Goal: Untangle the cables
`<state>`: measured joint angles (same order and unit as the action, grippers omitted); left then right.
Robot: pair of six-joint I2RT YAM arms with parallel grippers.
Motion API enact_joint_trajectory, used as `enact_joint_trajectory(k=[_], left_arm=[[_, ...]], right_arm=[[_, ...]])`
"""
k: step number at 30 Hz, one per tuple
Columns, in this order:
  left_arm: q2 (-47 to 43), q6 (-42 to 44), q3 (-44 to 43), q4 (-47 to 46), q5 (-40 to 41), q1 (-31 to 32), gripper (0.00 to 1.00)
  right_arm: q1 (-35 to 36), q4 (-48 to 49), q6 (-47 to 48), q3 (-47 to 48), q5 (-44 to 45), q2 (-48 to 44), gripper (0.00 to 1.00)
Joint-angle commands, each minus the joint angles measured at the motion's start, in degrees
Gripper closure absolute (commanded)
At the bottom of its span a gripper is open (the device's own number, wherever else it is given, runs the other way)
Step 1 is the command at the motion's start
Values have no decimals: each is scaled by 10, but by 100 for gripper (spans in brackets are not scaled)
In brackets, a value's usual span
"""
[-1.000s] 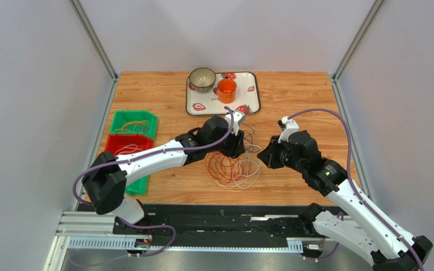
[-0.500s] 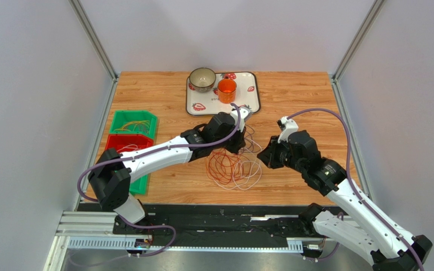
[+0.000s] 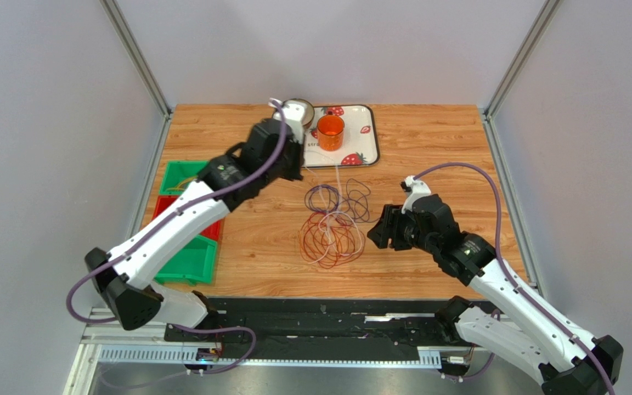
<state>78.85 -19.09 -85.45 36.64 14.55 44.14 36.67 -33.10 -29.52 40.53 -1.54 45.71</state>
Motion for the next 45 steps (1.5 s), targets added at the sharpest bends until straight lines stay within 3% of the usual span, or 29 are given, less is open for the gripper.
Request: enact_joint_trajectory(k=[1,10,21,25,29,34,39,45], left_arm=[[-42,21,-74,100,39,-62,100],[-22,40,-232,182,48,-165,100],[60,17,-478,284,-8,-309,100],[52,12,-464,281,-19,-361,100],[17,7,-382,253,-32,-398,100],[-29,-3,-341,224,-51,-466,100],[-45,-11,-336,196,-141,-515,100],[-73,-23,-320,126,-224,-520,100]], right_arm=[[-1,39,-22,-20,8,-9,41],[0,138,-72,-110,-58,24,44],[2,192,-61,-152,-51,71,46],[2,210,-60,-160,-53,88,46],[2,219,-56,-160,-54,104,47],[2,234,-51,-163,-62,121,48],[2,242,-48,-164,-65,132,49],[1,246,-49,-173,-64,112,49]])
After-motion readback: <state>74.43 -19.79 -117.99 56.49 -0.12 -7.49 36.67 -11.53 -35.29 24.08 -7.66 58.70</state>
